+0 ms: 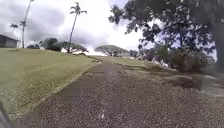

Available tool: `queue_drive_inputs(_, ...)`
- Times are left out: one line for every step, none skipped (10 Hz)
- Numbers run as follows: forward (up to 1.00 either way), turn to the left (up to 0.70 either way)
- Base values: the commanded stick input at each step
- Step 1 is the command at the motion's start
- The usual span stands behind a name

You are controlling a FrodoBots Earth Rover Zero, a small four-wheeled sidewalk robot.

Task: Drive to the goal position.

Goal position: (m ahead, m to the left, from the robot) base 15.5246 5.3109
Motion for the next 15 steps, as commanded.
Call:
queue_drive_inputs(0.70, 0.00)
queue_drive_inputs(0.70, 0.00)
queue_drive_inputs(0.70, 0.00)
queue_drive_inputs(0.70, 0.00)
queue_drive_inputs(0.70, 0.00)
queue_drive_inputs(0.70, 0.00)
queue_drive_inputs(0.70, 0.00)
queue_drive_inputs(0.70, 0.00)
queue_drive_inputs(0.70, 0.00)
queue_drive_inputs(0.70, 0.00)
queue_drive_inputs(0.70, 0.00)
queue_drive_inputs(0.70, 0.00)
queue_drive_inputs(0.70, 0.00)
queue_drive_inputs(0.70, 0.00)
queue_drive_inputs(0.70, 0.12)
